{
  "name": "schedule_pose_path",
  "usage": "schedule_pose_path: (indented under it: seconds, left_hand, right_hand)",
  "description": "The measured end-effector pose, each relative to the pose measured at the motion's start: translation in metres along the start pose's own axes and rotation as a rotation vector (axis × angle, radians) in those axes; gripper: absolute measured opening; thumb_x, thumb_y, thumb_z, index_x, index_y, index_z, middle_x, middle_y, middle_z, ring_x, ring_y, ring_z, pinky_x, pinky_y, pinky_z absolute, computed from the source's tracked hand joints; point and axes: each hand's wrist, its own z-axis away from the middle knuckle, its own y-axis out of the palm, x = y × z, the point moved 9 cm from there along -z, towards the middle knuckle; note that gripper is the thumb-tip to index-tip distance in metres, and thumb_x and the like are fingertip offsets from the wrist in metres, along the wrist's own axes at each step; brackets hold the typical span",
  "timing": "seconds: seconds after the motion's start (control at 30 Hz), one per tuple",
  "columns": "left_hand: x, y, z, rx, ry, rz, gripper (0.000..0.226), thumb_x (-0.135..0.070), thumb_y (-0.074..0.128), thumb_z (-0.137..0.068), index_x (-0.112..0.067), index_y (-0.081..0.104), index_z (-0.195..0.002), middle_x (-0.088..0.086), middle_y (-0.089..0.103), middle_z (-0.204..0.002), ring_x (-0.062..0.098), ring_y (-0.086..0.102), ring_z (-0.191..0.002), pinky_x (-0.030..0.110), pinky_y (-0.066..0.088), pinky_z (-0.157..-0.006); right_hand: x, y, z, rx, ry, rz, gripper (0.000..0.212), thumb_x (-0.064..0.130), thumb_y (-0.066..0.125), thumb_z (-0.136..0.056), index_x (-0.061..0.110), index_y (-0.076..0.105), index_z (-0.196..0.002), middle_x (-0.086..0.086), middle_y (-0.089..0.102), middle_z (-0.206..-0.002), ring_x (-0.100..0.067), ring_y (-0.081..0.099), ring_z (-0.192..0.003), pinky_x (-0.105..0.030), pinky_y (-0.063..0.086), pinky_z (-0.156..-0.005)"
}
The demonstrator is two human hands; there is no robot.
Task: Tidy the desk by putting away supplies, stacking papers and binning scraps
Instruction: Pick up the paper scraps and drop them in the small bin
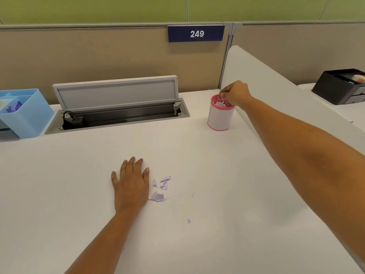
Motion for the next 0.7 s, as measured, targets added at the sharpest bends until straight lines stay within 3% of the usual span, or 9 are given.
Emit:
schedule_pose_path:
  seconds: [0.17,0.3,0.4,0.5,0.63,0.7]
  left_hand:
    - [0.000,-0.002,0.001,0.011,-0.009,-0.005,0.045,-0.033,0.028,-0.100,-0.019,0.035,-0.141,0.001,0.028,-0.152,0.019,0.019,-0.142,0.048,0.011,-0.114]
    - [0.000,-0.002,0.001,0.030,-0.012,0.014,0.045,-0.033,0.026,-0.100,-0.020,0.032,-0.143,-0.001,0.024,-0.153,0.018,0.017,-0.143,0.046,0.008,-0.115]
    - [0.002,-0.003,0.000,0.039,-0.021,0.119,0.042,-0.028,0.026,-0.101,-0.020,0.035,-0.141,-0.001,0.026,-0.153,0.016,0.016,-0.143,0.044,0.004,-0.116]
    - [0.009,-0.008,0.001,0.022,-0.023,0.276,0.040,-0.023,0.027,-0.101,-0.016,0.045,-0.136,0.001,0.033,-0.150,0.016,0.020,-0.142,0.040,0.003,-0.116]
    - [0.019,-0.013,0.005,0.027,0.006,0.386,0.039,-0.021,0.029,-0.101,-0.011,0.050,-0.133,0.004,0.039,-0.147,0.018,0.026,-0.141,0.035,0.009,-0.116]
    - [0.022,-0.014,0.009,0.044,0.020,0.393,0.039,-0.021,0.029,-0.102,-0.010,0.050,-0.133,0.004,0.039,-0.147,0.017,0.026,-0.140,0.032,0.012,-0.115]
  right_hand:
    - [0.009,-0.002,0.027,-0.163,-0.094,-0.210,0.023,0.001,0.053,-0.088,0.001,0.069,-0.105,-0.015,0.068,-0.109,-0.023,0.063,-0.099,-0.027,0.048,-0.088]
    - [0.032,0.057,0.091,0.046,-0.251,-0.285,0.021,0.001,0.054,-0.088,-0.002,0.070,-0.102,-0.019,0.070,-0.102,-0.009,0.056,-0.075,-0.017,0.042,-0.072]
    - [0.044,0.117,0.156,0.315,-0.290,-0.244,0.024,0.012,0.054,-0.093,0.003,0.067,-0.111,-0.013,0.067,-0.113,-0.014,0.059,-0.092,-0.012,0.036,-0.077]
    - [0.051,0.161,0.214,0.542,-0.321,-0.211,0.033,0.023,0.047,-0.097,0.008,0.058,-0.125,-0.008,0.056,-0.132,-0.020,0.051,-0.122,-0.019,0.033,-0.098]
    - [0.059,0.186,0.263,0.596,-0.456,-0.034,0.046,0.034,0.038,-0.099,0.015,0.037,-0.141,-0.007,0.027,-0.153,-0.019,0.016,-0.143,-0.030,0.010,-0.114]
    - [0.062,0.191,0.279,0.606,-0.544,0.016,0.049,0.037,0.040,-0.098,0.016,0.037,-0.142,-0.007,0.025,-0.153,-0.021,0.013,-0.144,-0.036,0.009,-0.115]
